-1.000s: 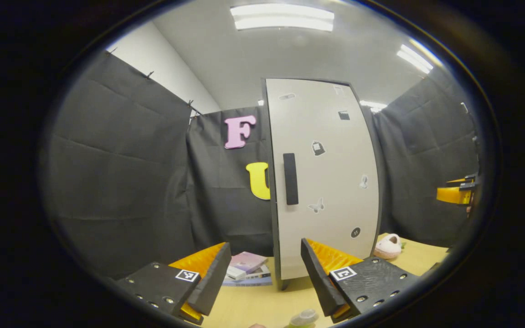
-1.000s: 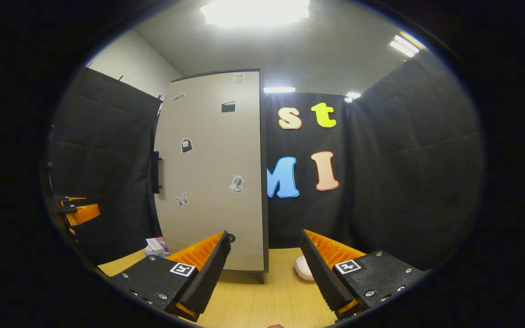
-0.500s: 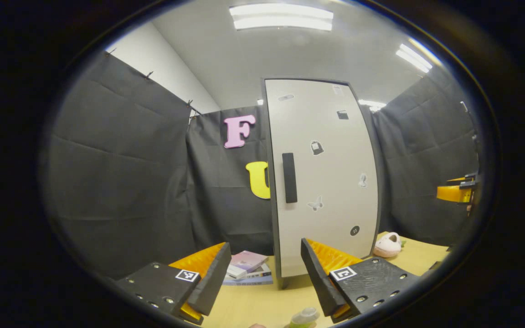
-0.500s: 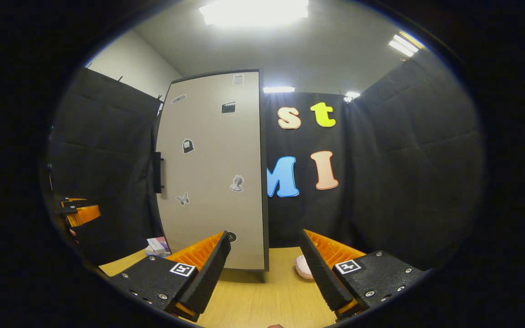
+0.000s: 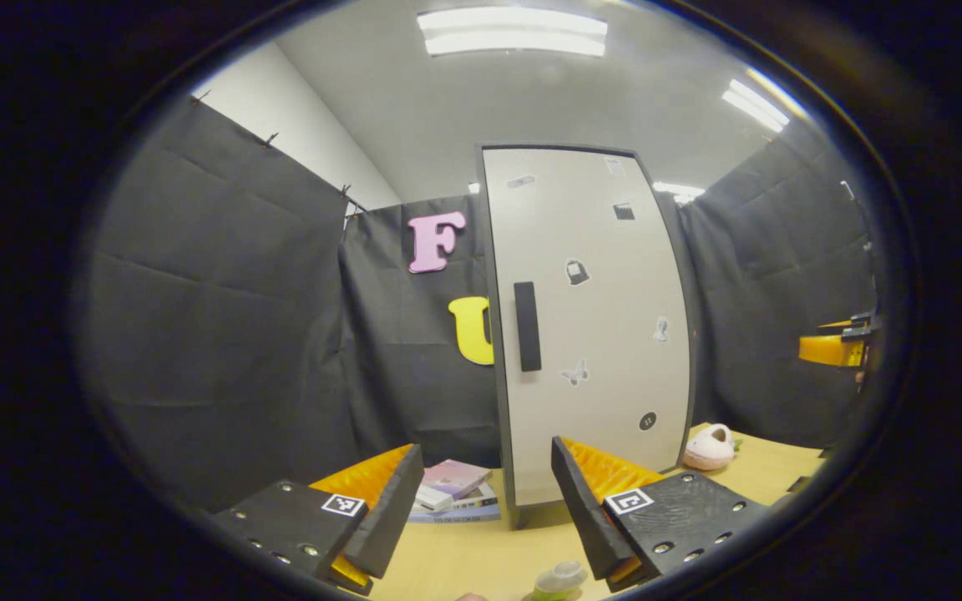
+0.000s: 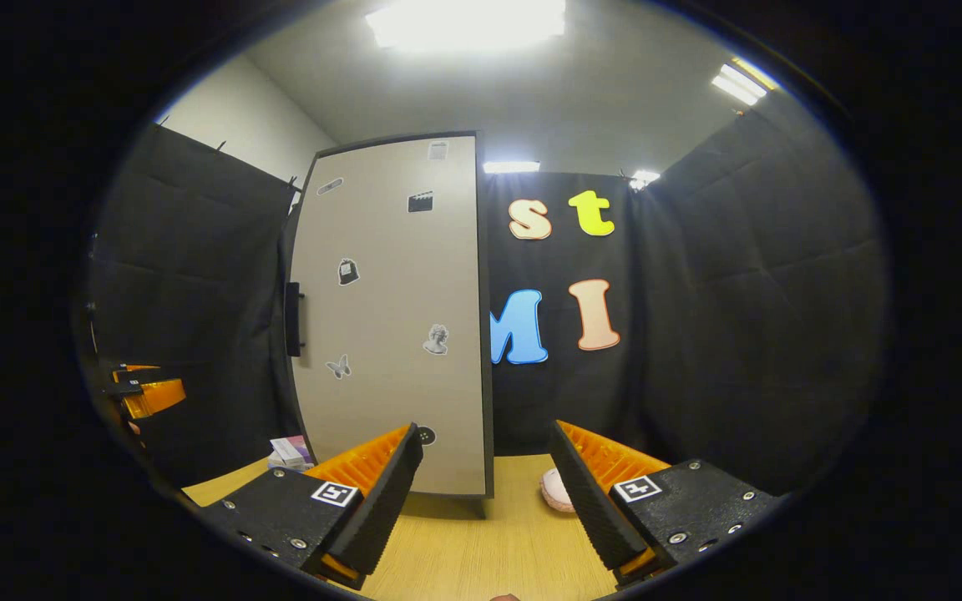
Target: Open the cabinet door with the right hand, grasp the bottle in the cabinet with the left hand and place it on the coaster, then close the cabinet door with the right hand.
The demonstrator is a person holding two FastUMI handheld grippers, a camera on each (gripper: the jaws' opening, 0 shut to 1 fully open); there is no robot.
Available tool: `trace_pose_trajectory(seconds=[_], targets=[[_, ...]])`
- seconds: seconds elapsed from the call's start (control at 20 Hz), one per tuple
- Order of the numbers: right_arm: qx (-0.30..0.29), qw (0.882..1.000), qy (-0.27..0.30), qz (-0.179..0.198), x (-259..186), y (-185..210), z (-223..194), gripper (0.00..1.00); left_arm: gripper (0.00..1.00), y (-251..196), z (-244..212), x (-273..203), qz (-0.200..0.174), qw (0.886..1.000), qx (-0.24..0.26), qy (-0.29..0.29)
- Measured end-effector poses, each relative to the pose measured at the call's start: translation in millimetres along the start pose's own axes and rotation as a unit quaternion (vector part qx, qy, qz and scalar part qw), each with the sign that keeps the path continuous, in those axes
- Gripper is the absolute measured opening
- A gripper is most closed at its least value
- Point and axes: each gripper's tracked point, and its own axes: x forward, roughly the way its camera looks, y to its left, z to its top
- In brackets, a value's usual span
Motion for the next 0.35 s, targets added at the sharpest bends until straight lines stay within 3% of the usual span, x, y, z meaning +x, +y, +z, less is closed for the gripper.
trace_pose_trajectory(seconds=[0.35], targets=[[-0.004,1.0,0.0,0.008,-1.6,9.0,-0.5,0.95,0.88,1.7,1.0,-1.6,0.004,1.0,-0.002,0.0]])
